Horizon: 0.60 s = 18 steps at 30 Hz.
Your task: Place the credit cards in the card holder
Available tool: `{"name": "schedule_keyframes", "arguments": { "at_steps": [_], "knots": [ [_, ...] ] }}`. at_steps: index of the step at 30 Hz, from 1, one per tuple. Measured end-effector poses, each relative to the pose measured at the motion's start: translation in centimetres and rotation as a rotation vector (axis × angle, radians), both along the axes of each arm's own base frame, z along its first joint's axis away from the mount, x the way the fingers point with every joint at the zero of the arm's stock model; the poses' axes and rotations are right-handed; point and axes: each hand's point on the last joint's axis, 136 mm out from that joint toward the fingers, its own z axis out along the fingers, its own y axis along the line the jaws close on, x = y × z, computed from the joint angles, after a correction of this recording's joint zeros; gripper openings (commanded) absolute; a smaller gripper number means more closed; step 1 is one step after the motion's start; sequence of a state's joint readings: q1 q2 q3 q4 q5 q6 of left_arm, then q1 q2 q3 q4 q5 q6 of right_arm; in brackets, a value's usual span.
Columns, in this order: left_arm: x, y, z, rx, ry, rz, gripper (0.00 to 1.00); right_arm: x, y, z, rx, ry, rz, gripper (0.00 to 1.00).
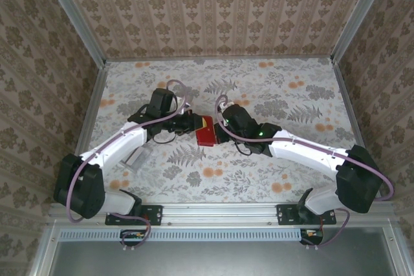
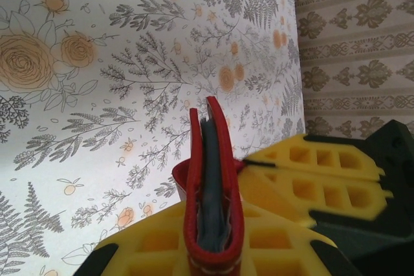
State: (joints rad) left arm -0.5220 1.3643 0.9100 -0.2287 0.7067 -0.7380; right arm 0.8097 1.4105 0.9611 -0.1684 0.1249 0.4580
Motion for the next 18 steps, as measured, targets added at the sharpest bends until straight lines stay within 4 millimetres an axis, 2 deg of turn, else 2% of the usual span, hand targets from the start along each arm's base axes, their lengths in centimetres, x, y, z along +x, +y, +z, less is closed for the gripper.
{"name": "schedule_keyframes", "arguments": {
  "at_steps": [4,6,8,11,14,18],
  "knots": [
    [0.1,-0.1,-1.6,0.028,0.031,-0.009,0.00,0.1,-2.0,-1.1,0.006,0.029,-0.050,0.00],
    [0.3,-0.2,-2.6,0.043,0.045,-0.015,0.08,0.0,-2.8,-1.7,0.020,0.054,-0.067,0.00],
    [0.6,-0.4,-4.0,0.058,0.064,-0.024,0.25,-0.2,-3.3,-2.5,0.036,0.081,-0.076,0.00],
    [1.0,-0.7,-6.1,0.081,0.092,-0.036,0.42,-0.6,-3.9,-3.4,0.049,0.108,-0.085,0.00],
    [1.6,-1.1,-8.5,0.091,0.128,-0.041,0.55,-0.7,-4.4,-3.7,0.059,0.114,-0.096,0.00],
    [2.3,-2.2,-11.6,0.060,0.189,-0.040,0.60,-1.0,-4.7,-4.5,0.066,0.129,-0.100,0.00]
  ]
}}
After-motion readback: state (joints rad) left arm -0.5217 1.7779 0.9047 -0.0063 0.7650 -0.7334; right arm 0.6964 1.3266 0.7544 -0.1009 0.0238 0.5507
